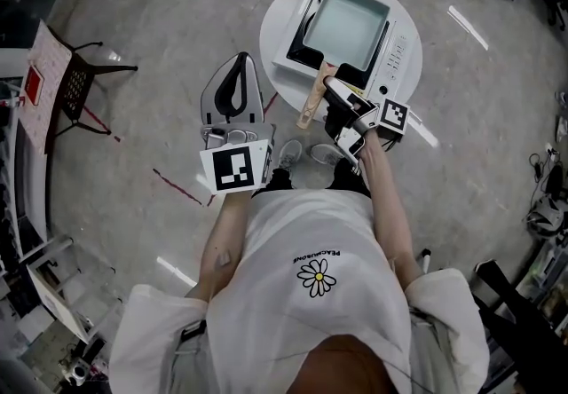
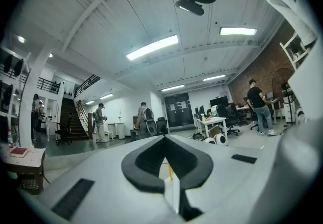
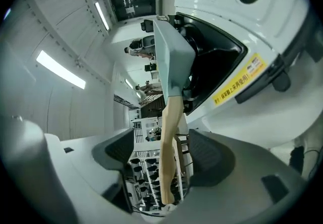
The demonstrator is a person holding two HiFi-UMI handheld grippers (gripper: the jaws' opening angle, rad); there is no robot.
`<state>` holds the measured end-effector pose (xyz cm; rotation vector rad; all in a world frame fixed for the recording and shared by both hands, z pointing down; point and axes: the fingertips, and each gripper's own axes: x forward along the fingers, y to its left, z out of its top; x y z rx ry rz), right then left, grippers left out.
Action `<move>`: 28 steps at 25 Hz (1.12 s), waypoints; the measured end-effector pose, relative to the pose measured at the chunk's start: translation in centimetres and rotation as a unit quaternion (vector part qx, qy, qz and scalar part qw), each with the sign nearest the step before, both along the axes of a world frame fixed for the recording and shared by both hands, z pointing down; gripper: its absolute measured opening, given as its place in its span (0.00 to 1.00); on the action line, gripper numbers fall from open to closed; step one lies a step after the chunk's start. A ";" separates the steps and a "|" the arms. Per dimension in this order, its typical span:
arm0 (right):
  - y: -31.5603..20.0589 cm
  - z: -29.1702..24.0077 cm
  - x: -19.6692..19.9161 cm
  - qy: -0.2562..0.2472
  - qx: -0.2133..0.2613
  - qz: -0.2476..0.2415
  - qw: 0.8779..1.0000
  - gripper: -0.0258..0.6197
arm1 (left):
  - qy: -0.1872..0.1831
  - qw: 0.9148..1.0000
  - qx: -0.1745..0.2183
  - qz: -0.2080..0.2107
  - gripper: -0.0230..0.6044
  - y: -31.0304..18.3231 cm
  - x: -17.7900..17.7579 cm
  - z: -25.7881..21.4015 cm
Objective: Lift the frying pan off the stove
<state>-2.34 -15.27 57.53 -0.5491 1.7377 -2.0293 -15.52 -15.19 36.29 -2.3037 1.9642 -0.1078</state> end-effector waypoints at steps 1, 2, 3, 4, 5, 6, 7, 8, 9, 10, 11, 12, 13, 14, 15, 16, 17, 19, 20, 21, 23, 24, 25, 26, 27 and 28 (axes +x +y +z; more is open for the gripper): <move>0.0 0.2 -0.2 -0.010 -0.007 -0.002 1.000 0.57 | 0.000 1.000 -0.003 -0.002 0.04 0.1 -0.1 0.1; 0.1 0.4 -0.4 -0.021 -0.013 -0.004 1.000 0.57 | 0.001 1.000 -0.008 -0.004 0.03 0.2 -0.1 0.2; 0.2 0.4 -0.6 -0.031 -0.018 -0.007 0.999 0.57 | 0.001 1.000 -0.013 -0.006 0.03 0.3 -0.2 0.3; 0.2 0.4 -0.8 -0.040 -0.021 -0.010 0.999 0.56 | 0.001 1.000 -0.016 -0.009 0.04 0.4 -0.4 0.4; 0.3 0.2 -1.0 -0.047 -0.022 -0.014 0.999 0.56 | 0.001 1.000 -0.017 -0.011 0.04 0.4 -0.5 0.5; 0.4 0.1 -1.2 -0.052 -0.022 -0.019 0.998 0.55 | 0.000 1.000 -0.015 -0.013 0.03 0.4 -0.6 0.5; 0.4 0.1 -1.3 -0.054 -0.022 -0.023 0.998 0.53 | -0.001 1.000 -0.013 -0.014 0.03 0.4 -0.6 0.5; 0.4 0.0 -1.5 -0.054 -0.021 -0.026 0.998 0.50 | -0.002 1.000 -0.013 -0.015 0.03 0.4 -0.7 0.5; 0.3 0.1 -1.6 -0.051 -0.021 -0.028 0.998 0.48 | -0.002 1.000 -0.014 -0.016 0.04 0.5 -0.7 0.6; 0.3 0.2 -1.7 -0.047 -0.021 -0.029 0.998 0.47 | -0.002 1.000 -0.016 -0.016 0.03 0.5 -0.7 0.7; 0.3 0.4 -1.8 -0.042 -0.022 -0.030 0.998 0.47 | -0.001 1.000 -0.018 -0.016 0.03 0.6 -0.7 0.8; 0.4 0.5 -1.8 -0.041 -0.024 -0.031 0.998 0.45 | 0.000 1.000 -0.021 -0.017 0.03 0.7 -0.7 0.9; 0.4 0.5 -2.0 -0.042 -0.026 -0.032 0.998 0.43 | 0.001 1.000 -0.023 -0.017 0.04 0.7 -0.7 1.1; 0.4 0.6 -2.1 -0.043 -0.028 -0.033 0.998 0.40 | 0.001 1.000 -0.024 -0.016 0.04 0.7 -0.7 1.1; 0.4 0.6 -2.3 -0.043 -0.029 -0.034 0.998 0.38 | 0.001 1.000 -0.024 -0.016 0.03 0.7 -0.7 1.2; 0.4 0.6 -2.4 -0.043 -0.030 -0.036 0.998 0.37 | 0.000 1.000 -0.024 -0.015 0.03 0.7 -0.7 1.3; 0.4 0.6 -2.6 -0.045 -0.029 -0.039 0.998 0.37 | 0.000 1.000 -0.025 -0.015 0.04 0.7 -0.8 1.3; 0.4 0.4 -2.9 -0.053 -0.029 -0.045 0.997 0.37 | 0.001 1.000 -0.028 -0.014 0.04 0.6 -1.0 1.4; 0.3 0.3 -3.1 -0.055 -0.028 -0.047 0.997 0.37 | 0.001 0.999 -0.030 -0.014 0.03 0.6 -1.1 1.5; 0.3 0.3 -3.2 -0.055 -0.028 -0.050 0.997 0.36 | 0.002 0.999 -0.031 -0.015 0.04 0.6 -1.2 1.6; 0.3 0.4 -3.4 -0.048 -0.026 -0.054 0.997 0.27 | 0.004 0.999 -0.034 -0.018 0.03 0.5 -1.6 1.8; 0.3 0.5 -3.4 -0.043 -0.026 -0.055 0.997 0.24 | 0.006 0.999 -0.036 -0.020 0.03 0.5 -1.7 1.9; 0.3 0.6 -3.5 -0.040 -0.028 -0.056 0.997 0.20 | 0.007 0.999 -0.037 -0.022 0.03 0.4 -1.8 2.0; 0.3 0.7 -3.5 -0.039 -0.030 -0.056 0.997 0.19 | 0.007 0.999 -0.038 -0.022 0.03 0.4 -1.9 2.1; 0.4 0.8 -3.4 -0.040 -0.032 -0.055 0.997 0.19 | 0.008 0.999 -0.038 -0.022 0.04 0.4 -1.9 2.1; 0.4 0.9 -3.4 -0.042 -0.034 -0.054 0.997 0.19 | 0.008 0.999 -0.039 -0.022 0.03 0.3 -1.9 2.2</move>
